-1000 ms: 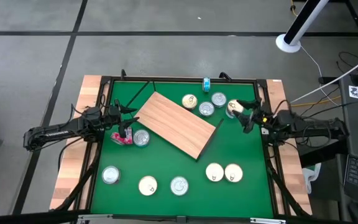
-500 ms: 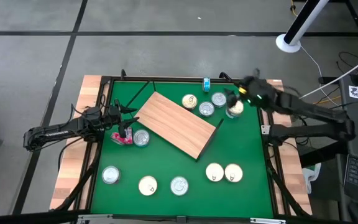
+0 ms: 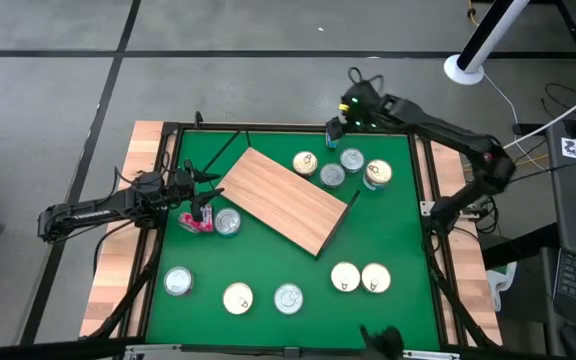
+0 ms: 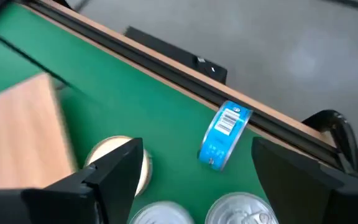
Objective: Stack canned seafood by type on shelf
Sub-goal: Put the yellow and blue tuna can on the shelf
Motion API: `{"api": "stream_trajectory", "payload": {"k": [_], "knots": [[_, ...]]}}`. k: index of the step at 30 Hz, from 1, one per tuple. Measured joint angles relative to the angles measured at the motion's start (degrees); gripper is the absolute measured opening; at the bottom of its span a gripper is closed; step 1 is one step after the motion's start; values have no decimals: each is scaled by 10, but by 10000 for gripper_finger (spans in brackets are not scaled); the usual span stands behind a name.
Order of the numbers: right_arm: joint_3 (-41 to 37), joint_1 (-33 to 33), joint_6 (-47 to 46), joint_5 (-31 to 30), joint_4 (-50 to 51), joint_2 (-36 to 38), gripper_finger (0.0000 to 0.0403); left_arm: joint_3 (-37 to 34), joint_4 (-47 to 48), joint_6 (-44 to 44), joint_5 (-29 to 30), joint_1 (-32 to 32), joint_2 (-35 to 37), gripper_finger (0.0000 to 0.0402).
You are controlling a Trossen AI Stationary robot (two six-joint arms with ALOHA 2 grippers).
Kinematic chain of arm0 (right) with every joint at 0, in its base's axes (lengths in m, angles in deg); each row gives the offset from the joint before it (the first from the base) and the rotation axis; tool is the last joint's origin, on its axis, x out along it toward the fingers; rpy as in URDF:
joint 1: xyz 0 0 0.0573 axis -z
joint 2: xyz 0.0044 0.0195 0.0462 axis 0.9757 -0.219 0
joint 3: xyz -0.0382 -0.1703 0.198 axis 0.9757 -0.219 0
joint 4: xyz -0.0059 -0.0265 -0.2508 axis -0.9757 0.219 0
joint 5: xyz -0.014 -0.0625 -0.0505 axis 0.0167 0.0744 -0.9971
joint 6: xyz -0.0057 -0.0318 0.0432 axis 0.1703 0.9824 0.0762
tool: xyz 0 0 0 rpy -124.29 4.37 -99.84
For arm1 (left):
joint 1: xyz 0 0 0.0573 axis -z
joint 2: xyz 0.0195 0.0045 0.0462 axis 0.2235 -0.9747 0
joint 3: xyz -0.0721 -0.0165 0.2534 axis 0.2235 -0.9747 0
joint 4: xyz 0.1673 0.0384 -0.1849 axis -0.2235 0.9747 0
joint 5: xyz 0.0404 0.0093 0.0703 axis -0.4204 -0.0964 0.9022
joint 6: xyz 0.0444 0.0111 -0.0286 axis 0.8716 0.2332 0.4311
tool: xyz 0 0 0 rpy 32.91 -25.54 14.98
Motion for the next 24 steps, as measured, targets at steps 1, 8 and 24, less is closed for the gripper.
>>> {"api": "stream_trajectory", "payload": {"k": [1,8,24], "knots": [[6,4,0,2,0,-17,298,0,0,0,0,0,0,208],[24,12,0,16,0,-108,298,0,0,-20,0,0,0,208],[24,11,0,-65,-3,-142,298,0,0,-30,0,0,0,208]]}}
